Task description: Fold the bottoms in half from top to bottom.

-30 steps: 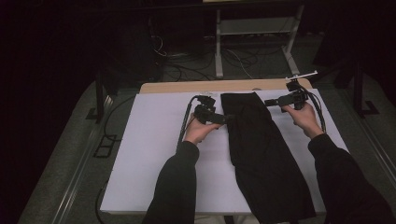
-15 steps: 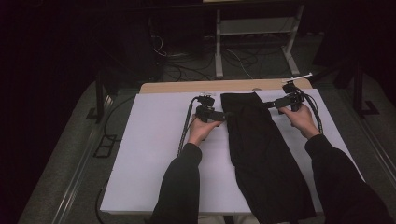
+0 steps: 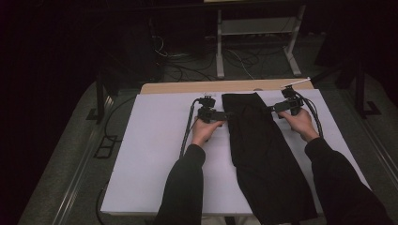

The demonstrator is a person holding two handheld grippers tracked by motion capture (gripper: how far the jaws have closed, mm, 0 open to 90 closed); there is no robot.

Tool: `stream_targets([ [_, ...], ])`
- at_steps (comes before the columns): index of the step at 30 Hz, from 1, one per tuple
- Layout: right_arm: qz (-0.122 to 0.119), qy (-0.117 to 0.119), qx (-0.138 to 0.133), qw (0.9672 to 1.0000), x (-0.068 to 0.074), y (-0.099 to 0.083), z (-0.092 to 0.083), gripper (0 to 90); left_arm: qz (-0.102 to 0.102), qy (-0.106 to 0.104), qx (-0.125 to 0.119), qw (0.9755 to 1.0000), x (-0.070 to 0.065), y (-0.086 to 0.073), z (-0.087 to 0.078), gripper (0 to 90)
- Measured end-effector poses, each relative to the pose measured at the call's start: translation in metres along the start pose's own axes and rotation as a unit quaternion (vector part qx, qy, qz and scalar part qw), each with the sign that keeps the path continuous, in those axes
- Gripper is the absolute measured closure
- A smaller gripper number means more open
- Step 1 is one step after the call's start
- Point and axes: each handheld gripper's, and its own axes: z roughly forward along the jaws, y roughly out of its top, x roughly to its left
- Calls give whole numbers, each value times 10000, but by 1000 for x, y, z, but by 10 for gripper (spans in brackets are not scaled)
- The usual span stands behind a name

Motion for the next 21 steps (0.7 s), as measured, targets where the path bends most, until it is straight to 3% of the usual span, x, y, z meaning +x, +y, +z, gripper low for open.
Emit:
stream_targets([
  [11, 201, 229, 22, 9995, -4, -2, 5, 126, -170, -41, -48, 9998, 1, 0, 2, 81],
  [21, 262, 209, 60, 9994, -6, -3, 6, 191, -240, -164, -31, 9996, -1, -2, 7, 144],
])
